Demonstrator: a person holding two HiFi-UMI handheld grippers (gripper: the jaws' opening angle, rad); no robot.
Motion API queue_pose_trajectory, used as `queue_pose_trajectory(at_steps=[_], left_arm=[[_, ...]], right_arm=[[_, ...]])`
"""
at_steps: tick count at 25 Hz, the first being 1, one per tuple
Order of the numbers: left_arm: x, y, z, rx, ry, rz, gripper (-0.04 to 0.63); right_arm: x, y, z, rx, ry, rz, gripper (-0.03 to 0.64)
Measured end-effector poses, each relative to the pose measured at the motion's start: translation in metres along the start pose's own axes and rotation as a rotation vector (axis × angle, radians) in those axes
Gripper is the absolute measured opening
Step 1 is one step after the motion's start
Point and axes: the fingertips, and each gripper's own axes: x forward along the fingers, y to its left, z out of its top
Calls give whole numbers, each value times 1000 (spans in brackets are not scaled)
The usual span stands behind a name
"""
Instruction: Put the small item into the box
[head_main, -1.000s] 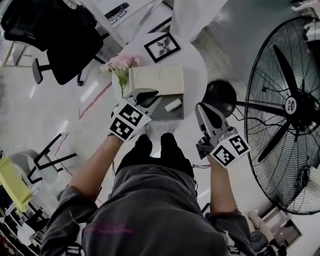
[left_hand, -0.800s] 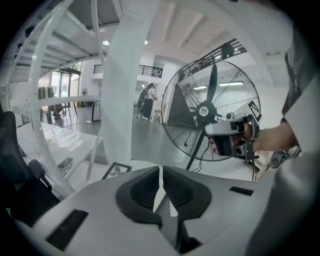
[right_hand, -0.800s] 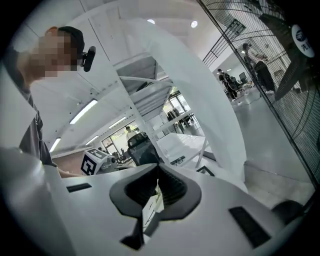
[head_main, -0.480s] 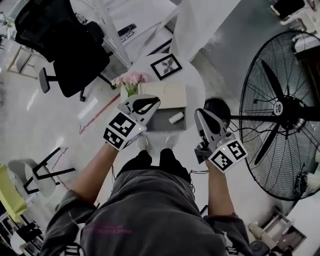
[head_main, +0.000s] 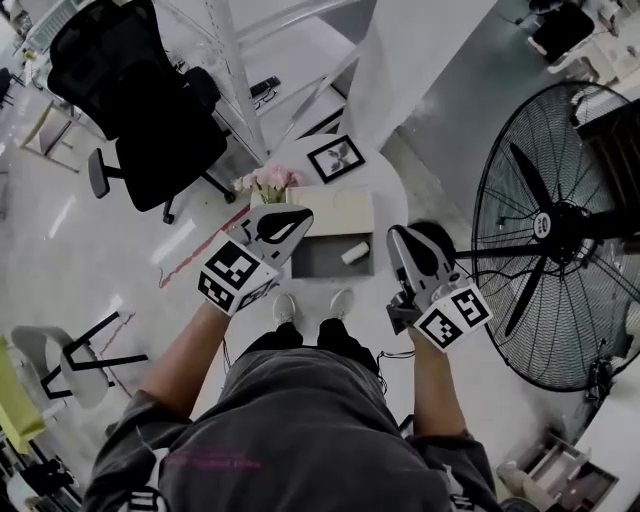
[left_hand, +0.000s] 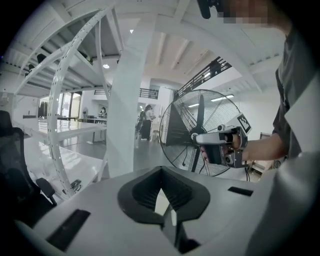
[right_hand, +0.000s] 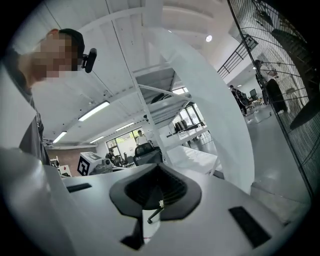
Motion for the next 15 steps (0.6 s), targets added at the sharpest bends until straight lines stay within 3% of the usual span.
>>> queue_pose_trajectory(at_steps=[15], left_arm=[[-50, -3, 29, 27, -103, 8, 14]], right_arm=[[3, 45, 24, -69, -58, 37, 21]])
